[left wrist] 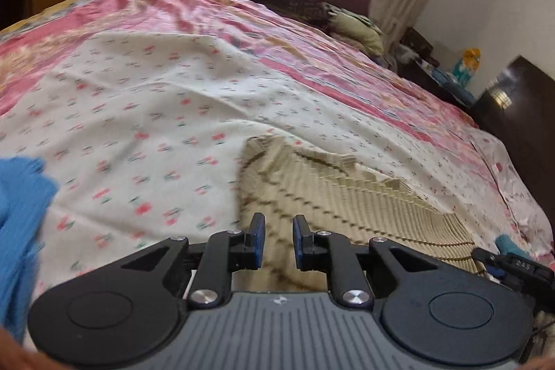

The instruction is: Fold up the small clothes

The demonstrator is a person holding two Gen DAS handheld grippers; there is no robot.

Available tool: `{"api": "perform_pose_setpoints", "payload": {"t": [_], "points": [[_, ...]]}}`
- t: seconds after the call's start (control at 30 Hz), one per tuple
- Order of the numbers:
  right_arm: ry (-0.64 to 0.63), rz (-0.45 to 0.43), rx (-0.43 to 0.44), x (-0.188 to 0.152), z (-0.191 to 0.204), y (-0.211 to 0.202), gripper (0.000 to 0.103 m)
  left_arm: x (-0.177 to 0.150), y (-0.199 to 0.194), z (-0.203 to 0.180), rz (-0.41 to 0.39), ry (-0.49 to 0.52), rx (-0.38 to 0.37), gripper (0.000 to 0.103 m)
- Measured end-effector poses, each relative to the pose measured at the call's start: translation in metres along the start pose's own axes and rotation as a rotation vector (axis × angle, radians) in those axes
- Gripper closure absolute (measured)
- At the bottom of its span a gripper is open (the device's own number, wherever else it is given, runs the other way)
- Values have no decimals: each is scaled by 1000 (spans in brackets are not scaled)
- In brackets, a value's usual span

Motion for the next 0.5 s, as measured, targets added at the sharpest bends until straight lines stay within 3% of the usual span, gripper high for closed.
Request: {"api": "perform_pose_setpoints", "payload": {"t": [0.07, 0.13, 0.17, 0.2, 0.27, 0.43, 0.5], "points": [[-26, -5, -3, 2, 5, 4, 61, 6, 18, -11, 29, 13, -6, 73], [-59, 9, -7, 5, 9, 10, 61, 10, 37, -19, 46, 38, 35, 73], [-70, 18, -17, 6, 10, 14, 65, 11, 44, -23, 50, 55, 52, 73], [-80, 28, -27, 7, 11, 18, 78, 12, 51, -26, 53, 73, 69, 74], [-96, 37, -35, 10, 12, 20, 92, 14, 54, -28, 47, 83, 86, 89], [-107, -40, -17, 19, 16, 5, 96, 22, 41, -22, -48, 45, 74, 95], [-98, -45, -23, 21, 13, 8, 96, 23, 48, -21, -20, 41, 93, 95]]}}
Point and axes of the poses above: each gripper's, at about its wrist camera, not at the fingertips, and y roughly the way its jaws point, z to its left, x to its top, the point moved 1 cm from there along y, roughly the way its jaws point, and after that the axes turned 13 degrees about x, right-handed, at the moved point
